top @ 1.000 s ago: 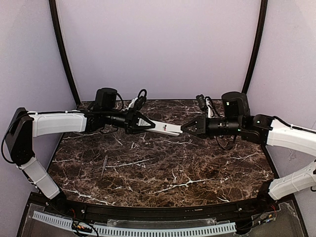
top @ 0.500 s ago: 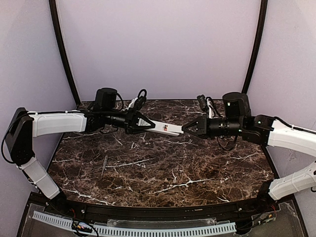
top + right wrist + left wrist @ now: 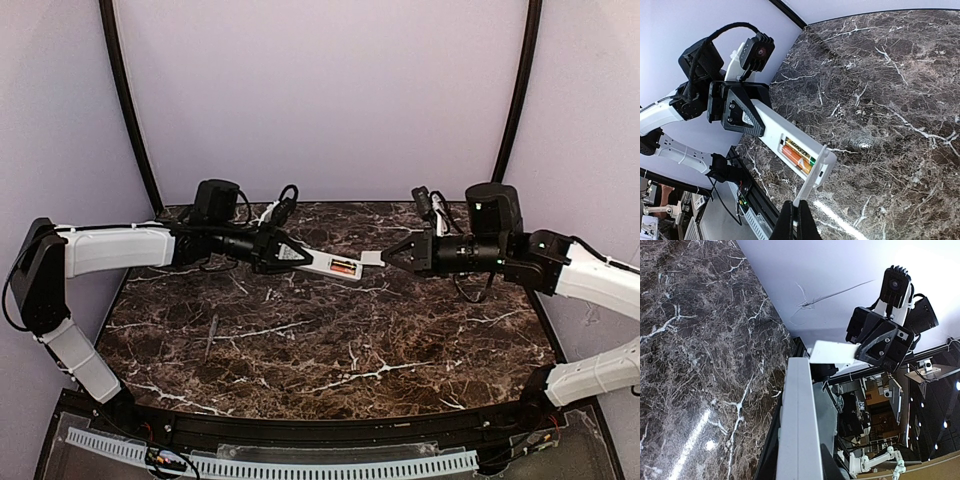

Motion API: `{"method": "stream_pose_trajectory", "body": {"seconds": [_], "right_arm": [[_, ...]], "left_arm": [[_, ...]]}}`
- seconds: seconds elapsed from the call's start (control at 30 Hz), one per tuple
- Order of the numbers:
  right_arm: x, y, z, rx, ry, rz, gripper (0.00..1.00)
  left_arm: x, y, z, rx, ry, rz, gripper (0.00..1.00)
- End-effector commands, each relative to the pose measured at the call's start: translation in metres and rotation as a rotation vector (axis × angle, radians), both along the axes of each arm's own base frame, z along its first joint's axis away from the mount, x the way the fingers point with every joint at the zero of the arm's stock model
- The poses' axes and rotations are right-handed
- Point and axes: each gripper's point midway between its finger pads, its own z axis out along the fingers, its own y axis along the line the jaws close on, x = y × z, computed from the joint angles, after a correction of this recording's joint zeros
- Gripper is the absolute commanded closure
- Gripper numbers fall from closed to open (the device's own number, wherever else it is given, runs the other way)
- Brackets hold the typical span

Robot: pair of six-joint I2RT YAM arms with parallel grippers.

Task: Unload the batteries from the remote control

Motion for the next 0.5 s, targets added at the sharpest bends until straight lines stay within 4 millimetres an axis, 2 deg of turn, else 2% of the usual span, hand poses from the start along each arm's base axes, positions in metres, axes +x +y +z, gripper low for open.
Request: {"method": "stream_pose_trajectory", "body": {"seconds": [0.0,0.13,0.47], "right_arm": [[0.005,-0.013,0.017,-0.033,-0.067,-0.014,1.0],[0.013,-0.026,0.018,-0.101,-0.098,-0.04,1.0],[0.031,-0.046,-0.008,-0.318,-0.106,-0.073,1.0]], "left_arm": [[-0.001,0.007,0.027,-0.015,-0.087,0.01,1.0],[-0.004,0.012,0.022,0.02,-0.086,0.023,1.0],[-0.014,0.044,0.001,0.228,-0.227,0.066,1.0]]}}
